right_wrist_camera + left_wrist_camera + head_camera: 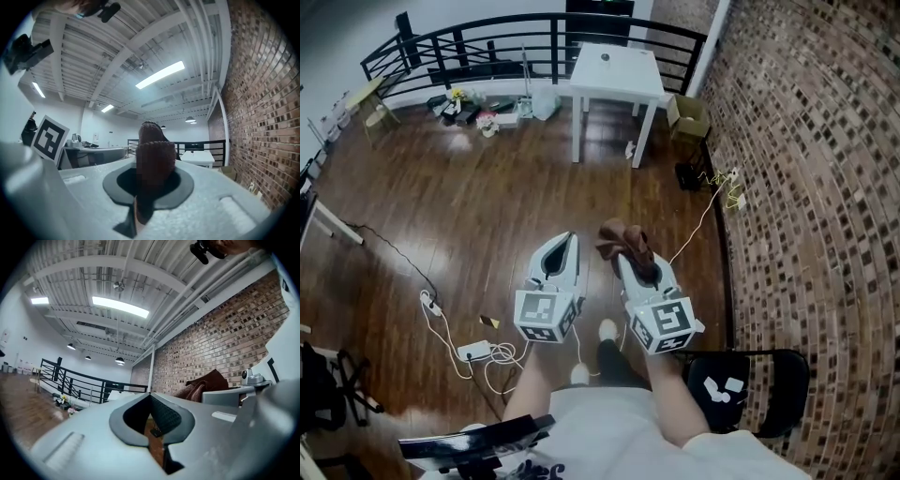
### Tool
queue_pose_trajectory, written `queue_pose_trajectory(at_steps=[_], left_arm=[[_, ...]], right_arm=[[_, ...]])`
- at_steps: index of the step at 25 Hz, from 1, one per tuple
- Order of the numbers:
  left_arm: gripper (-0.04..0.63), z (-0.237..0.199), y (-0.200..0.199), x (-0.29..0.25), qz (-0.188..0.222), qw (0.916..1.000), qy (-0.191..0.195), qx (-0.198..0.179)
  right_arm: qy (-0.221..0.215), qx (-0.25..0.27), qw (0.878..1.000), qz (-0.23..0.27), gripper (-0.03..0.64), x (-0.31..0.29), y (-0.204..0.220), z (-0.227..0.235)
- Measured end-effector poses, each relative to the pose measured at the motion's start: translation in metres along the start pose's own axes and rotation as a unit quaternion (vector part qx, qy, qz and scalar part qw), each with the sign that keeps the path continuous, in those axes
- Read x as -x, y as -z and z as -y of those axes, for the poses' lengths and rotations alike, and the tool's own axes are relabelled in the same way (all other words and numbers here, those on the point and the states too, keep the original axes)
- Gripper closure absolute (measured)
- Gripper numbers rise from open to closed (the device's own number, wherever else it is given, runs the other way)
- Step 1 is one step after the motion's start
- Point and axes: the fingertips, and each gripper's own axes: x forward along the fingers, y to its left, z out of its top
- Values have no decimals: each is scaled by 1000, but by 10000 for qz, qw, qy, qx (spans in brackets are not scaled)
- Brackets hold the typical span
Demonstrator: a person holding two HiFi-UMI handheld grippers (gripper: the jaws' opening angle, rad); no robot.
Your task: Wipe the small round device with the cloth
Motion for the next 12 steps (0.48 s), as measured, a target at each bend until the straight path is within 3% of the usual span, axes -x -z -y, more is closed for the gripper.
queue_pose_trajectory(at_steps=[5, 12], left_arm=[[580, -17, 0, -67, 52, 9999, -76, -144], [580, -33, -24, -175, 183, 9986, -236, -441]], right_arm=[[-167, -25, 9997, 160, 588, -58, -8, 49], [-175, 35, 9977, 659, 588, -139, -53, 146]])
